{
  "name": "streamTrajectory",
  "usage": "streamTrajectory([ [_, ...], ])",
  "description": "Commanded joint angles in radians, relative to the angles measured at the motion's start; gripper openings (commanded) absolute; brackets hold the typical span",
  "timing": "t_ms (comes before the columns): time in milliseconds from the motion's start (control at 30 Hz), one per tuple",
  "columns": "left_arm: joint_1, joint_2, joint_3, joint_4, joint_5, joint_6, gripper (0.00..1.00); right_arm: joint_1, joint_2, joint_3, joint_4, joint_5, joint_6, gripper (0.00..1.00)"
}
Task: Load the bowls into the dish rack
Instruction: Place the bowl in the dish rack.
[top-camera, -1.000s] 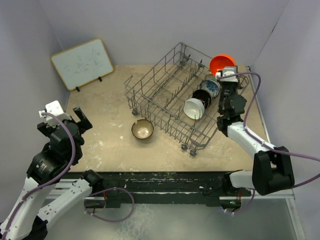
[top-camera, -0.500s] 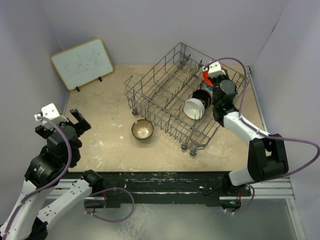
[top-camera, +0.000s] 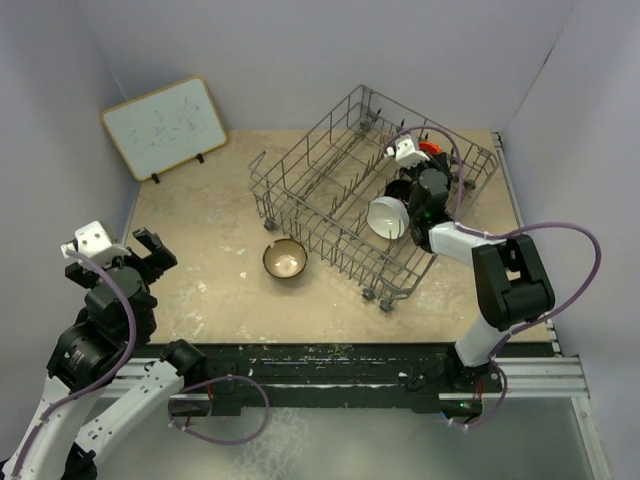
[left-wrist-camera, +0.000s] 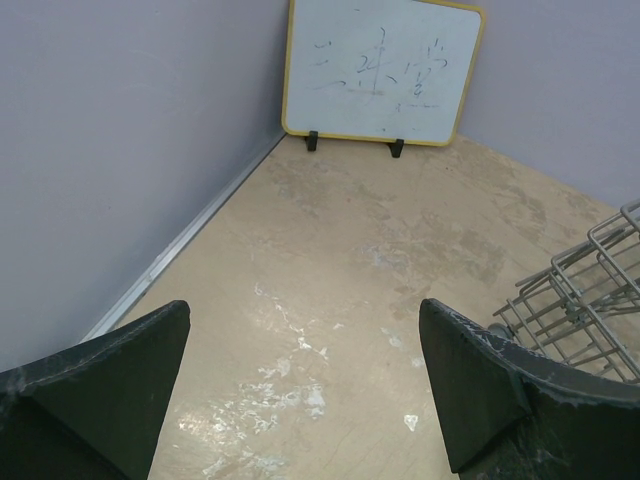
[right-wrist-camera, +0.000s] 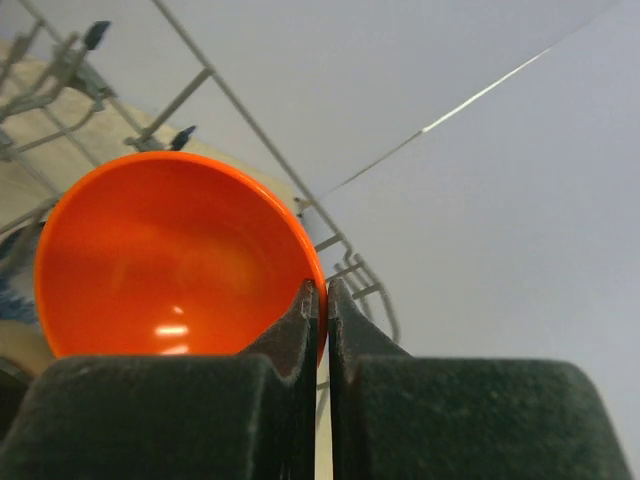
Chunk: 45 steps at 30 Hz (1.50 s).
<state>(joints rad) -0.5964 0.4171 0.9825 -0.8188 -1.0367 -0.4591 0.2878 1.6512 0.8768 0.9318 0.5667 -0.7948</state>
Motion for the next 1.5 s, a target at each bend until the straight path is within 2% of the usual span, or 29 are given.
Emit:
streamTrajectory([
  [0,-0.003,-0.016,-0.016,0.069,-0.025,0.04,0.99,0.0,0.054,-0.018,0.358,0.023,-0.237,0.0],
  [100,-0.003,-0.018,-0.024,0.079,-0.024,0.048,0.99,-0.001,0.109,-0.029,0.497,0.018,-0.383,0.0],
  [200,-0.003,-0.015,-0.032,0.099,-0.025,0.066,0.99,-0.001,0.124,-0.043,0.57,-0.01,-0.454,0.0],
  [300,-0.003,-0.01,-0.04,0.117,-0.024,0.078,0.99,-0.001,0.09,-0.078,0.546,-0.074,-0.465,0.0],
  [567,-0.003,-0.005,-0.053,0.142,-0.011,0.085,0.99,-0.001,-0.016,-0.19,0.486,-0.128,-0.414,0.0],
  [700,-0.003,-0.005,-0.051,0.143,-0.009,0.082,0.99,-0.002,-0.049,-0.186,0.391,-0.181,-0.355,0.0],
  [933,-0.003,-0.008,-0.047,0.134,-0.013,0.073,0.99,-0.003,-0.002,-0.161,0.364,-0.227,-0.377,0.0],
  [1467,-0.003,-0.003,-0.041,0.125,-0.022,0.068,0.99,0.001,0.074,-0.155,0.371,-0.208,-0.494,0.01],
])
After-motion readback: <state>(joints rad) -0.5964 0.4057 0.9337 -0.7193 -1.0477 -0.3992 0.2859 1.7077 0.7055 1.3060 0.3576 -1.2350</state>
